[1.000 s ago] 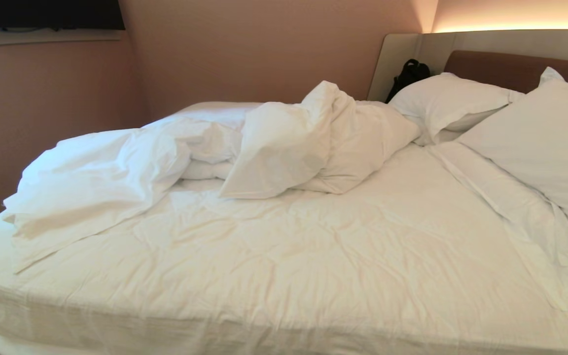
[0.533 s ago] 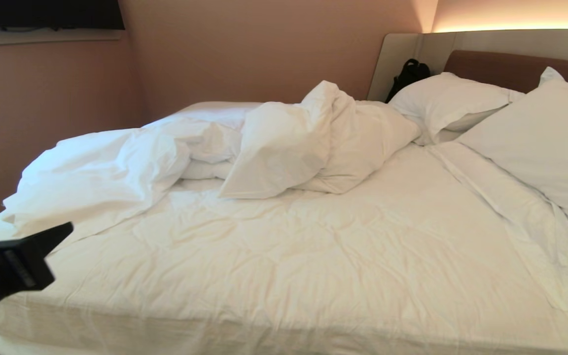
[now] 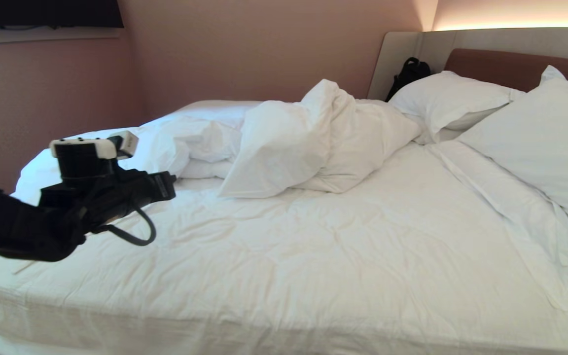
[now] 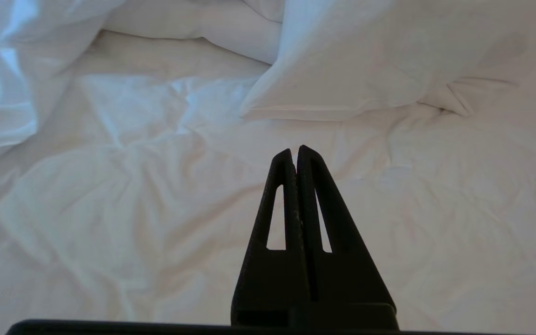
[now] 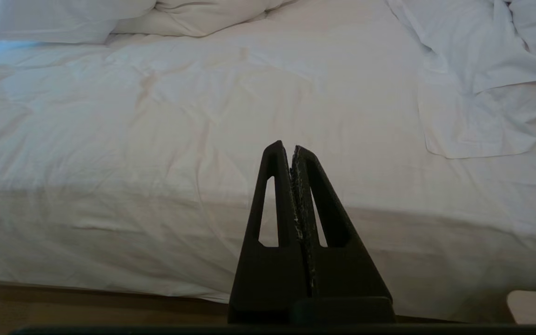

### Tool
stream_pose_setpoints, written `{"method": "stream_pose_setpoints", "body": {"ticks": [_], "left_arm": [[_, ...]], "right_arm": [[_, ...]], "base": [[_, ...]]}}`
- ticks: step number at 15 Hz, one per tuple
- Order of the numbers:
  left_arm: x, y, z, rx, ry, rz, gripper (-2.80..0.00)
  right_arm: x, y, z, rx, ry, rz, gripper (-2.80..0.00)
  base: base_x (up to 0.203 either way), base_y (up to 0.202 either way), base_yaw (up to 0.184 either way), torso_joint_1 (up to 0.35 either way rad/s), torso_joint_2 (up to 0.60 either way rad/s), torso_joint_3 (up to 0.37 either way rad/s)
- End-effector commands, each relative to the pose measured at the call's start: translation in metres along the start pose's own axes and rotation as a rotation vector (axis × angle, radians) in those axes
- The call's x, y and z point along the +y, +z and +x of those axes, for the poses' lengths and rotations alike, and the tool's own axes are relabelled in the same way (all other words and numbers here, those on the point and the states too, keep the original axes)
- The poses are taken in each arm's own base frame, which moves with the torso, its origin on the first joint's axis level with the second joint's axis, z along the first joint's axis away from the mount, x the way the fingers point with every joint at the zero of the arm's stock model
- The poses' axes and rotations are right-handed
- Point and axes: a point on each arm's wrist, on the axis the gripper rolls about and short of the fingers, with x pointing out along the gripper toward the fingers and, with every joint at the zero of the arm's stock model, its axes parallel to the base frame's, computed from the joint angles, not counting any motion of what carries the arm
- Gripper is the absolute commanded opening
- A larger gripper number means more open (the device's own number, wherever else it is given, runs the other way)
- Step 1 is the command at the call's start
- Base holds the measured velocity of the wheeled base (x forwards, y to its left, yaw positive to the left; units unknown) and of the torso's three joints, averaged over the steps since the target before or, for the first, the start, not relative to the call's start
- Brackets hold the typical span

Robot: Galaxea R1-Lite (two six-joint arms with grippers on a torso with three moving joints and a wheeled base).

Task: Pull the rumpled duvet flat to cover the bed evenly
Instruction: Hold the folded corner of the quilt

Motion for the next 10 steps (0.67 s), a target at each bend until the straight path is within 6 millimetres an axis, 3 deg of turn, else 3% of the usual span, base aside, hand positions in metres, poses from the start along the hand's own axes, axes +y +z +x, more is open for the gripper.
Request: {"method": "stream_pose_setpoints", "body": {"ticks": [1,4,6,10], "left_arm": [[0.001,-0.022,0.054,0.072,-0.017,-0.006,-2.80],[-0.004,-0.023,0.090,0.104,-0.024,-0.001,-2.80],[-0.005,-0.021,0.104,0.111,-0.023,0.009,-2.80],[0.002,-0.034,0.132,0.132,0.026,0.067,-2.80]], "right_arm": [[0.000,0.000,0.000,0.002,0.001,0.000,-2.80],[0.000,0.000,0.000,0.002,0.001,0.000,-2.80],[0.000,0.000,0.000,0.002,0.001,0.000,-2.80],[0.000,0.000,0.000,0.002,0.001,0.000,-2.80]], "base": [[0.000,0.000,0.000,0.000,0.00,0.000],[0.000,0.000,0.000,0.000,0.00,0.000],[0.000,0.000,0.000,0.000,0.00,0.000],[0.000,0.000,0.000,0.000,0.00,0.000]]}}
